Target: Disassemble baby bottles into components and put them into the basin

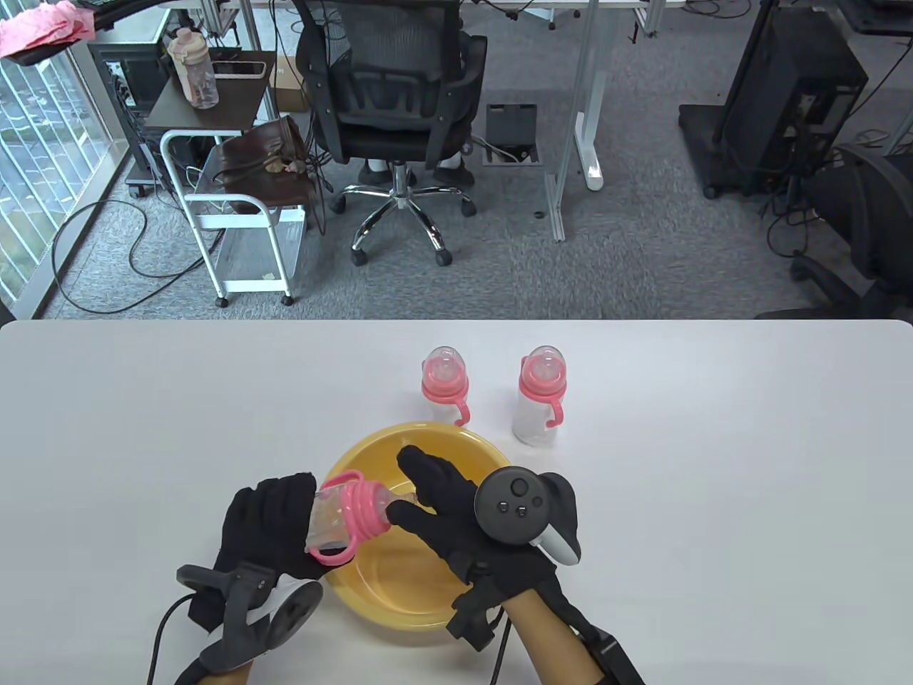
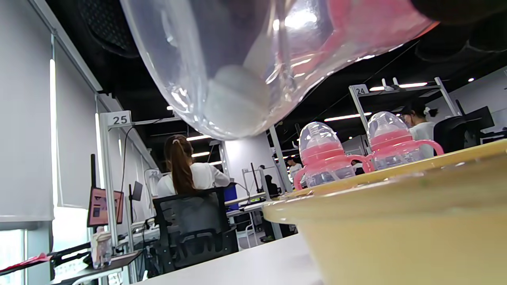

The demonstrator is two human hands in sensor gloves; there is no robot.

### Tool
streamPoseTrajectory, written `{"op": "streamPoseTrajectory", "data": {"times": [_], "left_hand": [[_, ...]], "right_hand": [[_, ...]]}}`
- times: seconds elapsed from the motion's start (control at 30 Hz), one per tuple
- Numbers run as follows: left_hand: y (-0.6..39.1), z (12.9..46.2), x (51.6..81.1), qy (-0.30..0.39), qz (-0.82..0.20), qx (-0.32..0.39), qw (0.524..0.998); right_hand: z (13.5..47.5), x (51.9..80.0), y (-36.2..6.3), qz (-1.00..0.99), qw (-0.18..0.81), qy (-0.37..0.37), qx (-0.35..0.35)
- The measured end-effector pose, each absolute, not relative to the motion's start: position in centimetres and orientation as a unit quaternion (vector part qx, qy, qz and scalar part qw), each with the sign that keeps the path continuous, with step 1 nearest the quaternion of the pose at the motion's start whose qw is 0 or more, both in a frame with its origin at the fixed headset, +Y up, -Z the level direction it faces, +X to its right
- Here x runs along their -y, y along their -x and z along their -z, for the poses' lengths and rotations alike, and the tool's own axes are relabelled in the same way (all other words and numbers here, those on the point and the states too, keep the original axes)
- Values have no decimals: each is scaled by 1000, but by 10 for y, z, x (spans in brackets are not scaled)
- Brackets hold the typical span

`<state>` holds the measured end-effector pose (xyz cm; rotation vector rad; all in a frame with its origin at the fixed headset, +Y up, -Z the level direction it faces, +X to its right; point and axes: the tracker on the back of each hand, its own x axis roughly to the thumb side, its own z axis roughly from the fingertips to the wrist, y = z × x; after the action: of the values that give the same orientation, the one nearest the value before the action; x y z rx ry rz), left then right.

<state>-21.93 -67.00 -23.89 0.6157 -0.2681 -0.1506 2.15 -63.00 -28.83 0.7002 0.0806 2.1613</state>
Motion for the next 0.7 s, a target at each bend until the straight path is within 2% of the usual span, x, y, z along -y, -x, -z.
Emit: {"op": "streamPoseTrajectory", "data": {"times": [0.3, 0.53, 0.7], "left_hand": [[202, 229, 669, -304, 91, 168, 933], [206, 230, 669, -296, 66, 165, 938], [209, 232, 672, -291, 52, 161, 942]], "right_hand": [[285, 637, -19, -863, 404, -290, -91], [281, 633, -14, -858, 389, -330, -64], [277, 628, -12, -839, 416, -350, -6]]}}
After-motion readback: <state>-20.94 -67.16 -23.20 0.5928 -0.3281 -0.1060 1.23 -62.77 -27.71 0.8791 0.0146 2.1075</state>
